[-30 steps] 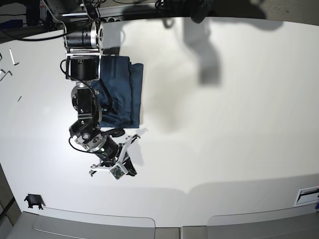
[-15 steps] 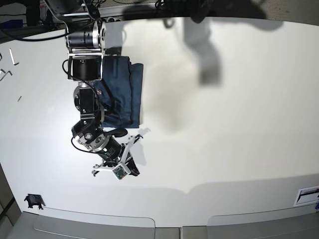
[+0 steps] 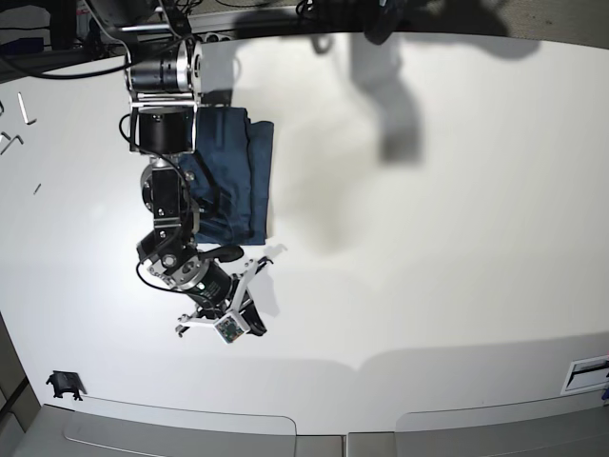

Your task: Fold the T-shirt properly

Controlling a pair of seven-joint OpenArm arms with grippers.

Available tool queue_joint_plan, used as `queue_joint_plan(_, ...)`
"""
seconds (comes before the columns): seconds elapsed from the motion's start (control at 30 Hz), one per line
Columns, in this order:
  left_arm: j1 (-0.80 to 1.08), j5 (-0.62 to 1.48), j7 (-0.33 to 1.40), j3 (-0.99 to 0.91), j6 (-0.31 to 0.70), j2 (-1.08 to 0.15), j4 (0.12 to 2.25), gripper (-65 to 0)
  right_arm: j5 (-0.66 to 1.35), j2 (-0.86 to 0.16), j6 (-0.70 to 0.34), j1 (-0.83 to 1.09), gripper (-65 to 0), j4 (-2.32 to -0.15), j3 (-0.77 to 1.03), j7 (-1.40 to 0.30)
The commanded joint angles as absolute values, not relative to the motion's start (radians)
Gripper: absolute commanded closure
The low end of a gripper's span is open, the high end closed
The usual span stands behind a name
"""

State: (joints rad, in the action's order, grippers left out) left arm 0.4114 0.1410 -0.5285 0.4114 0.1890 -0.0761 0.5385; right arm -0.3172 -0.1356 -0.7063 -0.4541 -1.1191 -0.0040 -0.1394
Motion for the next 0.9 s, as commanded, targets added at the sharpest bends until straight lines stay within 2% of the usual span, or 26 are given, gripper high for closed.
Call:
queue_joint_plan(0.0, 0.436, 0.130, -0.582, 0.413, 0.201, -0.073, 0.543, -8.1, -0.303, -0.141, -0.698, -0.490, 0.0, -1.137, -0.001, -0.114)
queue_joint_plan(0.13, 0.464, 0.132, -0.714, 0.413, 0.199, -0.072, 0.543, -8.1, -0.303, -0.141, -0.698, -0.490, 0.0, -1.137, -0.001, -0.117)
queue_joint_plan(0.3, 0.465, 0.145, -0.672, 0.413, 0.197, -0.072, 0.543, -8.1, -0.302, -0.141, -0.698, -0.490, 0.0, -1.137, -0.001, -0.117)
queue_joint_plan(0.37, 0.463, 0.150, -0.567, 0.413, 0.182, -0.067, 0.543, -8.1, -0.286, -0.141, -0.698, -0.490, 0.0, -1.137, -0.001, -0.117)
queue_joint_plan(0.47, 0.446, 0.149, -0.339, 0.413, 0.101, -0.061, 0.543, -8.1, -0.276, -0.141, -0.698, -0.490, 0.0, -1.137, -0.001, -0.125)
queue_joint_plan(0.53, 0.425, 0.150, -0.230, 0.413, 0.093, -0.058, 0.543, -8.1, -0.277, -0.141, -0.698, -0.490, 0.0, -1.137, -0.001, -0.126)
queue_joint_plan(0.77, 0.360, 0.150, -0.020, 0.413, 0.073, -0.025, 0.542, -8.0, -0.277, -0.142, -0.698, -0.490, 0.0, -1.137, -0.001, -0.139)
queue_joint_plan(0.87, 0.358, 0.150, -0.012, 0.413, 0.074, -0.025, 0.542, -8.0, -0.277, -0.141, -0.698, -0.490, 0.0, -1.137, -0.001, -0.139)
